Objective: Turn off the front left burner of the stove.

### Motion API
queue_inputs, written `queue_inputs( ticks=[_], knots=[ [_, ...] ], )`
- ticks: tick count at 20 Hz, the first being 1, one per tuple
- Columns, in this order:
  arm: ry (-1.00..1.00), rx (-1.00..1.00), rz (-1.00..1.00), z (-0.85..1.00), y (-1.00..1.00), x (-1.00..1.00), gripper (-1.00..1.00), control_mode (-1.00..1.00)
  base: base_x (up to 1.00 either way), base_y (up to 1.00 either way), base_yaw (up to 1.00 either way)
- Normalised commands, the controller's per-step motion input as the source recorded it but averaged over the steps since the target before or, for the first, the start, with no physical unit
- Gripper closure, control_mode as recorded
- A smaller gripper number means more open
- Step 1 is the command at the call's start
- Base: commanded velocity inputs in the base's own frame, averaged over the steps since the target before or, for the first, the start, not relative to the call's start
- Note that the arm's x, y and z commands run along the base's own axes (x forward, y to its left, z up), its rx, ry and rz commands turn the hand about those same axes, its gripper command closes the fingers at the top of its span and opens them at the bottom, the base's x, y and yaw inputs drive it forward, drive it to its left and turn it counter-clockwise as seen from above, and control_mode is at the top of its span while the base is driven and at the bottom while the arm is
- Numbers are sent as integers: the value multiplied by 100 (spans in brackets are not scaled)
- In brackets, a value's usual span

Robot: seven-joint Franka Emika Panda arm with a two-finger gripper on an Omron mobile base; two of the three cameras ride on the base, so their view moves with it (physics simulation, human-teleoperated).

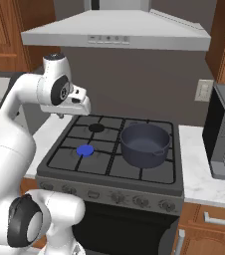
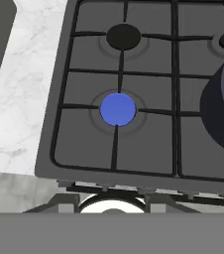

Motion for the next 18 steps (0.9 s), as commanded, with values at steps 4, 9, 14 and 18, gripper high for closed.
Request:
queue_inputs(
  ticks=[4, 9, 14, 18],
  knots=[
    [0, 0, 0, 0, 0, -6, -100, -100, 0, 0, 0],
    [-3, -4, 9, -1, 6, -62, -100, -100, 0, 0, 0],
    [-3, -16, 16, -13, 26, -76, -100, -100, 0, 0, 0],
    [0, -17, 16, -13, 21, -64, -100, -100, 0, 0, 0]
  ],
)
